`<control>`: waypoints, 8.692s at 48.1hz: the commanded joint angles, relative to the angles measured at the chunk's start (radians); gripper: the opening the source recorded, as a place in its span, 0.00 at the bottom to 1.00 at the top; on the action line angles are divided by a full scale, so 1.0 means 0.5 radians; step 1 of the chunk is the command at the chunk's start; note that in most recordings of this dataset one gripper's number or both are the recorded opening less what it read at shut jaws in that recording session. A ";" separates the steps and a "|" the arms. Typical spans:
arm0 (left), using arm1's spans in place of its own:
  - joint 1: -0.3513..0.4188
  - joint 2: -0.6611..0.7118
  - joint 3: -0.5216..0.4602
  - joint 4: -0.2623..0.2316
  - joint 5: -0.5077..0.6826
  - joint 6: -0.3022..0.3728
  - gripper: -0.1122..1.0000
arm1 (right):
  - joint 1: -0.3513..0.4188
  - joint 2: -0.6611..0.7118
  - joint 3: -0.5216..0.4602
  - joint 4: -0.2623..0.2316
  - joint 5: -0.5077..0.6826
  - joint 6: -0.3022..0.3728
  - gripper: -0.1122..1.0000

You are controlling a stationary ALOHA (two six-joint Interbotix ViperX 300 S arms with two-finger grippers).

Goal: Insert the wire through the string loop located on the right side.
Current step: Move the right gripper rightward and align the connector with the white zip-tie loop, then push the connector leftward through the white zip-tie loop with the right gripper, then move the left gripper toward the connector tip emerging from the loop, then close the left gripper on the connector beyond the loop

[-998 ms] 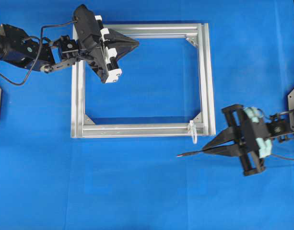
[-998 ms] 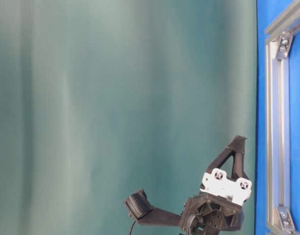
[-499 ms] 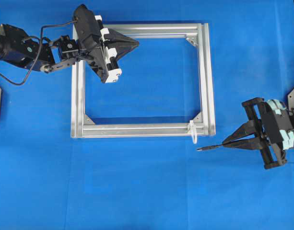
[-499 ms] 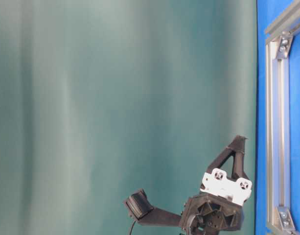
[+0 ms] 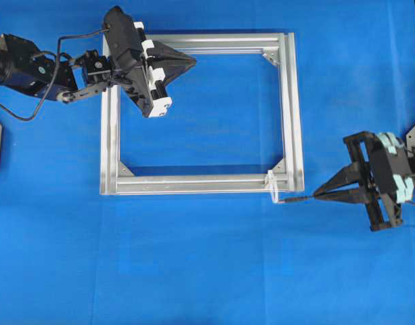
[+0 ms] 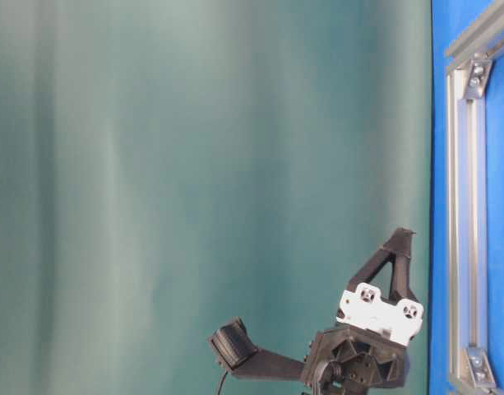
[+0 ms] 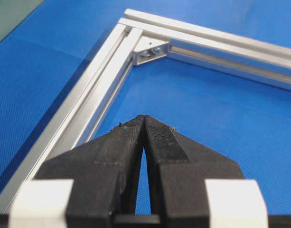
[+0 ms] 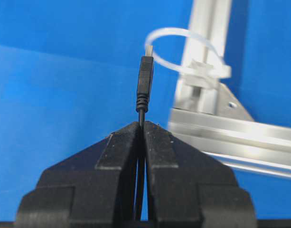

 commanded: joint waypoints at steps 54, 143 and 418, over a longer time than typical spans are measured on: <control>0.000 -0.064 -0.015 0.009 -0.009 0.003 0.10 | -0.147 -0.028 -0.006 -0.009 -0.018 -0.009 0.07; 0.000 -0.064 -0.015 0.015 -0.009 0.003 0.10 | -0.147 0.457 -0.288 -0.009 -0.307 -0.009 0.07; -0.822 0.439 -0.893 0.006 0.779 -0.221 0.40 | -0.150 0.497 -0.313 -0.009 -0.341 -0.012 0.07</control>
